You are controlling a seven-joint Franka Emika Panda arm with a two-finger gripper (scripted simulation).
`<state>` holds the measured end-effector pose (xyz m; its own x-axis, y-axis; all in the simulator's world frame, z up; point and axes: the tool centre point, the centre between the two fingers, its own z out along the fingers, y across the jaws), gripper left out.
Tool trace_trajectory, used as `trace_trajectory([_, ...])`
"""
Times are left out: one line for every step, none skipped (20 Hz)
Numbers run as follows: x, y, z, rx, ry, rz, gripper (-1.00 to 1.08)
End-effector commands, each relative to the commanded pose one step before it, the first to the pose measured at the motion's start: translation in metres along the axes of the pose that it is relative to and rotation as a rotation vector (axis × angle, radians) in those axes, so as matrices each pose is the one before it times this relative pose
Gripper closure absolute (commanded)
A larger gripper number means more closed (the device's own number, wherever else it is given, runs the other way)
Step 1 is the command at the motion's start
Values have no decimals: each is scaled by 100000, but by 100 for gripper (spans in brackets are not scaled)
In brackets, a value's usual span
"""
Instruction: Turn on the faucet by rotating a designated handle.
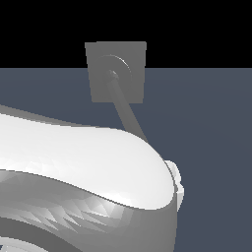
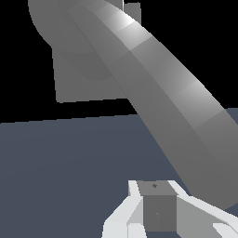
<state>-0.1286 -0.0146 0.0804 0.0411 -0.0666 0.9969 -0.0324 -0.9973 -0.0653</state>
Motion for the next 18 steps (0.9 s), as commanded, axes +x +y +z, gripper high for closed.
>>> trace_trajectory([1872,1773,110,-2047,2684,-894,108])
trace_trajectory([263,281,12,-19,42,-15,108])
trace_trajectory([270,283,10,-27,60,-21,108])
trace_trajectory([269,282,10,-27,60,-21,108])
trace_trajectory([261,279,12,-19,43,-15,108])
trace_trajectory([274,283,9,-32,74,-26,108])
trace_trajectory([260,278,12,-19,43,-15,108])
trace_trajectory([273,282,9,-32,74,-26,108])
trace_trajectory([258,276,13,-18,43,-15,108])
trace_trajectory([265,278,10,-26,60,-21,108])
trace_trajectory([265,277,10,-26,60,-21,108])
trace_trajectory([256,274,13,-18,43,-15,108])
trace_trajectory([269,277,8,-31,74,-26,108])
trace_trajectory([254,272,13,-18,43,-15,108])
trace_trajectory([261,273,10,-25,61,-21,108])
trace_trajectory([260,272,11,-25,61,-21,108])
trace_trajectory([259,271,11,-25,61,-21,108])
trace_trajectory([250,268,14,-17,43,-15,108])
